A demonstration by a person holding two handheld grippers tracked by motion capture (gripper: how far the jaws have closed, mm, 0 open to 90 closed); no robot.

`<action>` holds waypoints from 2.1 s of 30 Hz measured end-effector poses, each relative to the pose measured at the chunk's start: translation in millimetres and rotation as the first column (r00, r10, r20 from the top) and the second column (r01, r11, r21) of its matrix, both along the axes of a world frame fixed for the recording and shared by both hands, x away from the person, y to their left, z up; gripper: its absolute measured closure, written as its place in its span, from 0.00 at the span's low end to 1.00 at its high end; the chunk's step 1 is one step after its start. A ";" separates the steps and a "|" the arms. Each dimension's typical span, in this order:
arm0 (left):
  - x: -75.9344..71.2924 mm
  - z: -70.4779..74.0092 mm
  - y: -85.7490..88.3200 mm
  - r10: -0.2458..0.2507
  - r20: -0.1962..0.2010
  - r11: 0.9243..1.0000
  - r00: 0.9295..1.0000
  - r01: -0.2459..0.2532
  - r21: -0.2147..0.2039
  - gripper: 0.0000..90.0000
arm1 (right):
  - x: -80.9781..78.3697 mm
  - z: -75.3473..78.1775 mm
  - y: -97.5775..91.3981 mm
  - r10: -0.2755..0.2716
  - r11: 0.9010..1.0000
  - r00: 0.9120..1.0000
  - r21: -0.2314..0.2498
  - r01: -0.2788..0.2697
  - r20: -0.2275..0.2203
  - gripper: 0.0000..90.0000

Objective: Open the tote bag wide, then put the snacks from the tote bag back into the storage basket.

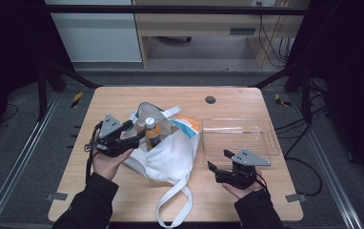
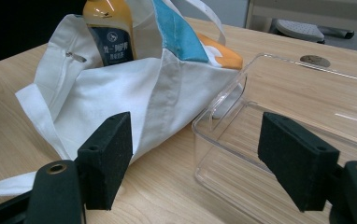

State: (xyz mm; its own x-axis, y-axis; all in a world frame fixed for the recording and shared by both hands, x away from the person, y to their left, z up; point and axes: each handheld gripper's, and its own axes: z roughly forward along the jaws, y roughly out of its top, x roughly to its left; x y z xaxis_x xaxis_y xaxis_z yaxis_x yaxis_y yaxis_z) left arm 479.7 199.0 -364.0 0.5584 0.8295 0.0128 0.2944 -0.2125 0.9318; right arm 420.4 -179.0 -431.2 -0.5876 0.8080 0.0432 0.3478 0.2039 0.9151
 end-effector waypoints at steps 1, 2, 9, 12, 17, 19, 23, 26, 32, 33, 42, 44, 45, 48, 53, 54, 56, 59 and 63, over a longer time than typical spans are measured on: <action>1.1 0.5 -1.0 -0.001 0.001 1.000 1.000 0.001 -0.001 0.43 | -0.5 -0.2 -1.2 0.000 1.000 1.000 -0.001 0.000 0.001 0.29; 1.1 0.5 -1.0 -0.001 0.001 1.000 1.000 0.001 -0.001 0.43 | -0.9 -0.2 -1.8 -0.003 1.000 1.000 0.000 0.003 -0.001 0.29; 14.2 -3.2 -15.1 -0.004 -0.009 1.000 1.000 0.004 0.006 0.43 | -4.9 -2.6 -8.0 -0.009 1.000 1.000 0.006 0.009 -0.007 0.28; 20.6 -6.4 -18.1 0.000 -0.017 1.000 1.000 0.000 0.005 0.43 | -6.4 -3.5 -9.8 -0.010 1.000 1.000 0.011 0.010 -0.012 0.28; 28.3 -11.1 -22.8 0.001 -0.021 1.000 1.000 0.000 0.009 0.43 | -8.3 -4.8 -12.1 -0.009 1.000 1.000 0.011 0.009 -0.014 0.28; 31.2 -13.5 -24.8 0.004 -0.017 1.000 1.000 -0.004 0.017 0.44 | -8.8 -5.4 -13.0 -0.006 1.000 1.000 0.010 0.007 -0.016 0.28; 34.9 -16.4 -25.7 0.012 -0.022 1.000 1.000 -0.011 0.023 0.44 | -9.7 -6.5 -13.3 -0.009 1.000 1.000 0.010 0.009 -0.022 0.28; 36.6 -18.1 -25.5 0.016 -0.020 1.000 1.000 -0.015 0.025 0.44 | -9.4 -7.1 -13.3 -0.008 1.000 1.000 0.009 0.008 -0.025 0.28; 39.2 -22.5 -26.9 0.019 -0.012 0.999 1.000 -0.018 0.037 0.44 | -9.1 -9.2 -13.9 -0.009 1.000 0.999 0.007 0.009 -0.030 0.27; 39.6 -23.2 -27.2 0.019 -0.012 0.999 1.000 -0.018 0.042 0.44 | -9.3 -9.2 -14.1 -0.007 1.000 1.000 0.010 0.007 -0.027 0.27; 46.6 -32.7 -32.5 0.015 -0.029 0.998 0.999 -0.014 0.058 0.46 | -11.3 -8.8 -16.2 -0.005 1.000 1.000 0.020 0.006 -0.024 0.27; 47.3 -34.0 -32.5 0.015 -0.034 0.998 0.999 -0.013 0.054 0.48 | -11.9 -8.8 -16.7 -0.004 1.000 1.000 0.020 0.004 -0.022 0.27; 47.4 -34.4 -32.7 0.017 -0.033 0.998 0.999 -0.015 0.056 0.49 | -12.2 -8.9 -16.8 -0.005 1.000 1.000 0.020 0.005 -0.025 0.27; 47.0 -34.8 -32.7 0.023 -0.025 0.998 0.999 -0.022 0.061 0.53 | -11.7 -9.3 -16.9 -0.005 1.000 1.000 0.019 0.006 -0.027 0.27; 46.4 -35.1 -32.0 0.020 -0.022 0.999 1.000 -0.019 0.042 0.59 | -11.3 -9.5 -16.7 -0.005 1.000 1.000 0.018 0.006 -0.028 0.27; 46.1 -35.2 -32.0 0.016 -0.024 0.999 1.000 -0.015 0.044 0.60 | -11.3 -9.6 -16.7 -0.006 1.000 1.000 0.018 0.007 -0.029 0.27; 45.4 -35.3 -33.1 0.015 -0.019 0.999 1.000 -0.014 0.046 0.63 | -11.2 -9.7 -16.6 -0.004 1.000 1.000 0.017 0.005 -0.029 0.27; 44.1 -35.6 -34.0 0.020 -0.007 0.998 1.000 -0.020 0.054 0.64 | -10.8 -9.9 -16.3 -0.005 1.000 1.000 0.013 0.005 -0.031 0.27; 43.7 -35.9 -34.2 0.024 -0.005 0.999 1.000 -0.024 0.049 0.65 | -11.1 -10.1 -15.7 -0.008 1.000 1.000 0.005 0.008 -0.029 0.27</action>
